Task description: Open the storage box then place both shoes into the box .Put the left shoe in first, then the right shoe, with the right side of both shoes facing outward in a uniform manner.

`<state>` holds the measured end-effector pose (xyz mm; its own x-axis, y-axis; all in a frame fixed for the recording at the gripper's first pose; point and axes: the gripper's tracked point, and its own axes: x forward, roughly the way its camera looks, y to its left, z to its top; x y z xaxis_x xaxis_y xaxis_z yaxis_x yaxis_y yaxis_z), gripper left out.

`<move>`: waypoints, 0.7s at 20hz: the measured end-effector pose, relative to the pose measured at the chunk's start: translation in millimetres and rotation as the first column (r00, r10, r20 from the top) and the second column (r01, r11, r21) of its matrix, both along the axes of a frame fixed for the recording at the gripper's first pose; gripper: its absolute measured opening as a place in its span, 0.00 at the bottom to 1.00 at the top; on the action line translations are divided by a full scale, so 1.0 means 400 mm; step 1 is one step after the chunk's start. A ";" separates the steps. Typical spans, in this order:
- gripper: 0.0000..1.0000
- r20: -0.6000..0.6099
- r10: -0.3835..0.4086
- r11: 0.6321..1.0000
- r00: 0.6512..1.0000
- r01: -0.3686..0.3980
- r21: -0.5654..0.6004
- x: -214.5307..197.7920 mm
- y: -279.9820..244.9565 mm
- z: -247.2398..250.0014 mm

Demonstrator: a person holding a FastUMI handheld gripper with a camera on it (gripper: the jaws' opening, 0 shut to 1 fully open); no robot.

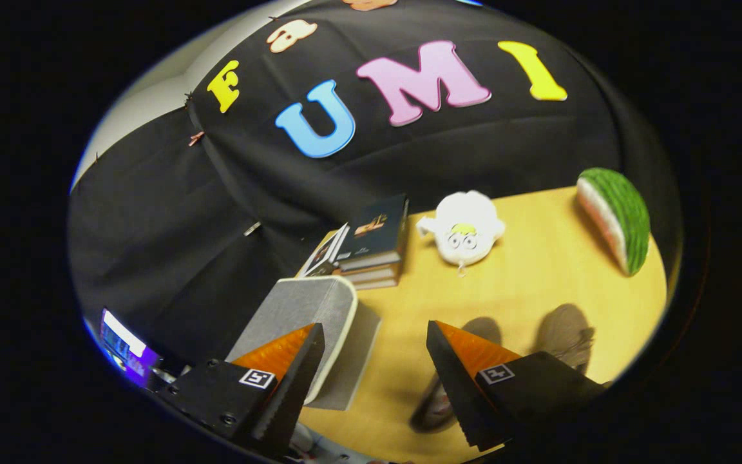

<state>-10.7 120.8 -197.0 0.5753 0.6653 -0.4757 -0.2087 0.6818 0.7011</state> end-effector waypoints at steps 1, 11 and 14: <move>0.98 -0.043 0.033 0.998 0.999 -0.031 0.047 -0.018 0.033 -0.014; 0.98 -0.200 0.202 0.920 0.959 -0.115 0.376 -0.107 0.246 -0.096; 0.98 -0.239 0.229 0.889 0.944 -0.102 0.447 -0.103 0.281 -0.100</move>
<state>-52.0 233.2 -236.9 0.3252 0.9119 -0.2505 -0.0457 0.2797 0.9590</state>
